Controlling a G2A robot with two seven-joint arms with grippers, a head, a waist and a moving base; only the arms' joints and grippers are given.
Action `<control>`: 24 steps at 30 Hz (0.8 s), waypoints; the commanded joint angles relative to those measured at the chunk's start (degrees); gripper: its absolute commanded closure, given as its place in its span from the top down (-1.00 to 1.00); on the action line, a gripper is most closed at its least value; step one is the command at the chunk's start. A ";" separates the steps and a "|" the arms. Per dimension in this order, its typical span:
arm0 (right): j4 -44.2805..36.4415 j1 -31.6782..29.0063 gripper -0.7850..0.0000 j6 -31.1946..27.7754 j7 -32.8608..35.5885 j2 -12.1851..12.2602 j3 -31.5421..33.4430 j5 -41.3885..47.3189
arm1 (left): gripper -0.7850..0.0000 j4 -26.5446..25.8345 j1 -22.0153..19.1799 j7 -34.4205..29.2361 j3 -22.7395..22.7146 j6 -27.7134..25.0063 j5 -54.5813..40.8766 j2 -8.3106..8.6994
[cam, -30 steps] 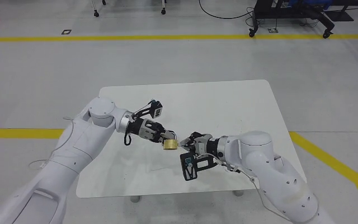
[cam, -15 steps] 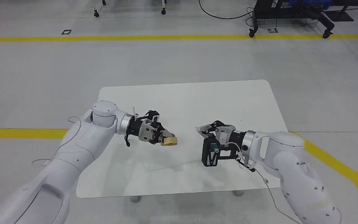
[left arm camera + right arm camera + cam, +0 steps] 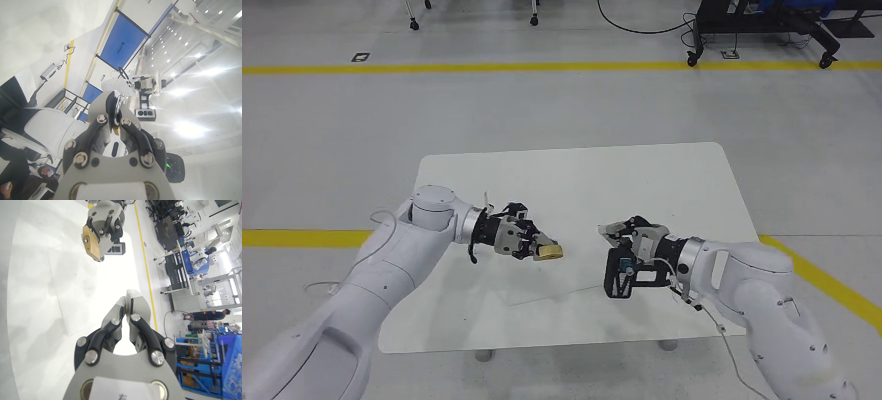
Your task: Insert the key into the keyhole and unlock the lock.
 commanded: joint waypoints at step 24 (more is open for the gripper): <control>2.25 18.28 -1.00 -5.92 23.28 -2.27 -24.25 8.42 | -1.00 3.22 -1.31 6.91 7.53 9.22 -12.62 -1.61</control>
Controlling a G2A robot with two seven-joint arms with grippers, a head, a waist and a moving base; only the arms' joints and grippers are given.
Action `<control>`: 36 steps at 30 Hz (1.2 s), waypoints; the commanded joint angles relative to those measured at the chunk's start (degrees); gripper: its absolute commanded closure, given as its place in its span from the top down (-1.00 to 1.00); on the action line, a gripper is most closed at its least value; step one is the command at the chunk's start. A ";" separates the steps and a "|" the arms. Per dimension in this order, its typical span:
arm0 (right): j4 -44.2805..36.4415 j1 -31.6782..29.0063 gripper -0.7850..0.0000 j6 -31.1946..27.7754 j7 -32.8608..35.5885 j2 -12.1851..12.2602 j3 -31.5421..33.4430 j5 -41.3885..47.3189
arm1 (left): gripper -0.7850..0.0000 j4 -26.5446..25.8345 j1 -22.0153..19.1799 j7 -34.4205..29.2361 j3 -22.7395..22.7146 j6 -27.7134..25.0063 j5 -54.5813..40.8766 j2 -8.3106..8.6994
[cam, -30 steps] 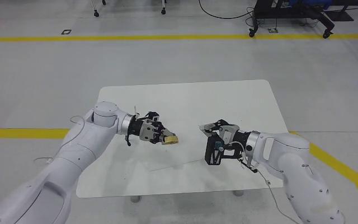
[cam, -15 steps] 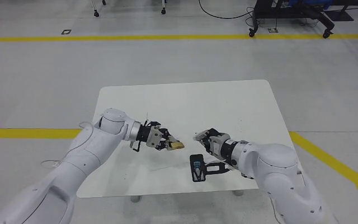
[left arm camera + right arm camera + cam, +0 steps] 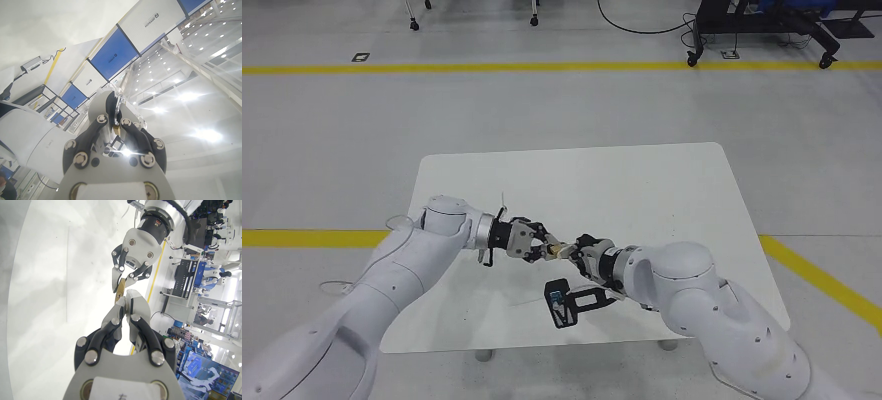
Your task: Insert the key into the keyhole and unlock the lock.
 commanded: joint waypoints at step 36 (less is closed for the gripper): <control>0.88 5.20 -1.00 0.00 6.17 1.15 -4.26 7.01 | -1.00 3.14 -0.67 -0.31 0.44 -0.31 -1.83 -1.03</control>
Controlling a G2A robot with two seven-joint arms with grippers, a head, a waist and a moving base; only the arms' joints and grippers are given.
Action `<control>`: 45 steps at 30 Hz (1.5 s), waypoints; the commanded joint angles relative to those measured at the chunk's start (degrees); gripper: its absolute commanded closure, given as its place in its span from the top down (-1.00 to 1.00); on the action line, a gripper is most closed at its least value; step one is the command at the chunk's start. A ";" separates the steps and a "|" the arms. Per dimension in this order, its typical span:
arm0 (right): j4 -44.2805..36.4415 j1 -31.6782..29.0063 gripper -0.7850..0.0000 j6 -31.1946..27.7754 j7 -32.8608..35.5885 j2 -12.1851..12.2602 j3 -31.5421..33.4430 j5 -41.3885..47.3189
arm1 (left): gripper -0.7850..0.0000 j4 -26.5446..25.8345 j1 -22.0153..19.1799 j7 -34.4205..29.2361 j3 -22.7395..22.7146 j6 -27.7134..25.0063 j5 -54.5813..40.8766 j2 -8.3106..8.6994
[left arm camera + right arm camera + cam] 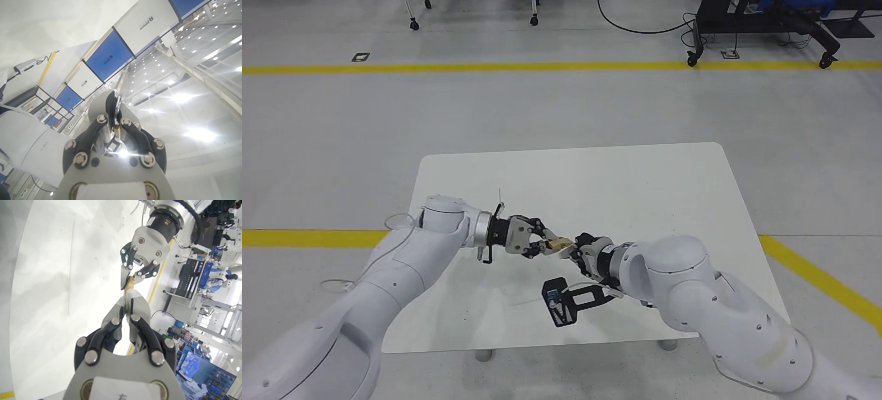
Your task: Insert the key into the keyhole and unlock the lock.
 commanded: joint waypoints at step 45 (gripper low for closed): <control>1.83 1.42 -1.00 0.74 1.82 -1.28 -1.74 -0.11 | -1.00 0.57 -0.45 -0.75 0.57 -0.76 -0.05 -0.26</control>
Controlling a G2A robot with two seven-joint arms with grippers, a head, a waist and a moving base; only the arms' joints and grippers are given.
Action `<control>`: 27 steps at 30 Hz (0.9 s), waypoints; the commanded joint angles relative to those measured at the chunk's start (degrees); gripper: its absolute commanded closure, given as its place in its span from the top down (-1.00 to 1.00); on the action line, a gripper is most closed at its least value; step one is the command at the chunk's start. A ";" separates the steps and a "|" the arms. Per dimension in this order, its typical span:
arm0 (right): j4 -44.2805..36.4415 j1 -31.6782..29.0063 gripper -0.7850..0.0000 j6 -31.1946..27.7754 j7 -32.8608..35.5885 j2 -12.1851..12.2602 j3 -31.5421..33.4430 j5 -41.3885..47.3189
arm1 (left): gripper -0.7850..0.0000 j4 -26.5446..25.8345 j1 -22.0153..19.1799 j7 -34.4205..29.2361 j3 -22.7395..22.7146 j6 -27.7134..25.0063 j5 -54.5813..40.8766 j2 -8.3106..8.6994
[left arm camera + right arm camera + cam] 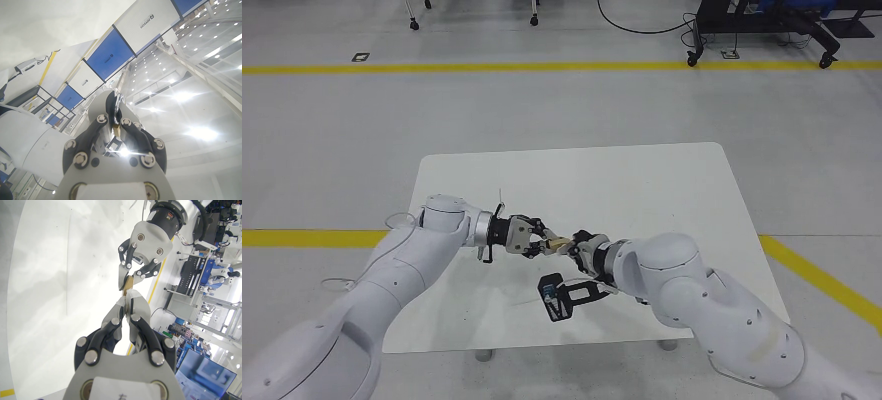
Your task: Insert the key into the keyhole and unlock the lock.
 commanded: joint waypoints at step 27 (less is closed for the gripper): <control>-4.38 -2.99 -1.00 1.64 1.63 1.88 4.85 1.72 | -1.00 0.58 -0.52 -0.89 -0.82 -0.89 0.23 0.03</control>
